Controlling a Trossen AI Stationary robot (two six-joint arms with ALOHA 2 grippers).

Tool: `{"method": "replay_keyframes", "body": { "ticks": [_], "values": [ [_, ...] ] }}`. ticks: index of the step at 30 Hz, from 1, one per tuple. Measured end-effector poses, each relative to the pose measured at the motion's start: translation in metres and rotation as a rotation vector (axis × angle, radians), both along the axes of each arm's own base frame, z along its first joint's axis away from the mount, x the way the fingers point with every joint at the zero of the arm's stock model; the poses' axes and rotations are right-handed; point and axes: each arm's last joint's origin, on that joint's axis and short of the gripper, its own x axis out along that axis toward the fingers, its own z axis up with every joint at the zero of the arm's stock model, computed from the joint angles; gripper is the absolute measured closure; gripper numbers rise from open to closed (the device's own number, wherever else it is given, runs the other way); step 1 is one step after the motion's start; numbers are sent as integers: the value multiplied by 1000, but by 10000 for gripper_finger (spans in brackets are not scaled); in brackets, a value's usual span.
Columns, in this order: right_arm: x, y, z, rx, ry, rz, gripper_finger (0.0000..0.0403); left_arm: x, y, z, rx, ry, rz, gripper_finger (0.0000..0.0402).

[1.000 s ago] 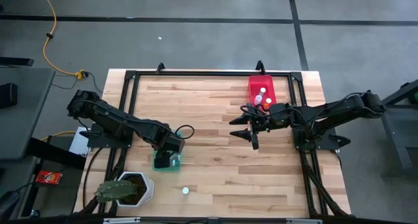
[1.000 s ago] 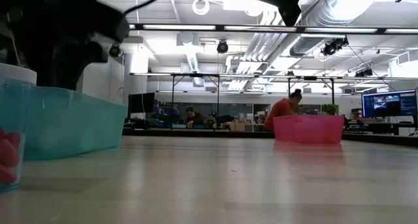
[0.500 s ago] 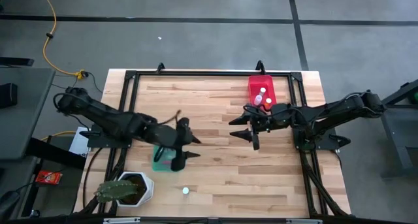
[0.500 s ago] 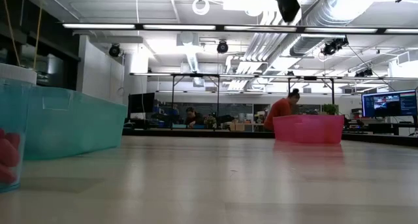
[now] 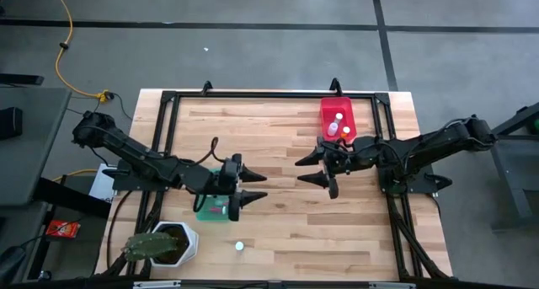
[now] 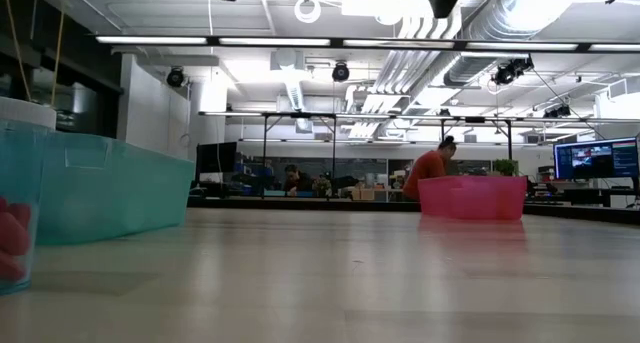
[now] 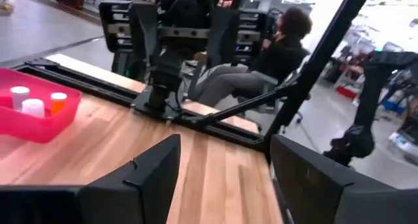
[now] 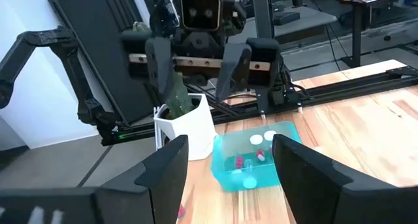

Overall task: Pick and place medicine bottles into bin by pill shape (circle, oval)
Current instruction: Put the blue capsule bottle into the blue bin

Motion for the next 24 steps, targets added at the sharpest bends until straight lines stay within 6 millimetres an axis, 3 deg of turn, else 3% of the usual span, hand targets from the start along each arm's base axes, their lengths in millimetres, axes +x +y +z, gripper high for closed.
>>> {"method": "replay_keyframes", "body": {
  "ticks": [12,17,24],
  "values": [
    [0,0,0,0,0,-1,187,1,-2,1,43,32,-57,177],
    [0,0,0,-27,-4,2,187,4,-18,10,116,317,-175,177],
    [0,0,-3,-39,25,2,187,17,-64,5,253,712,-392,177]
  ]
}}
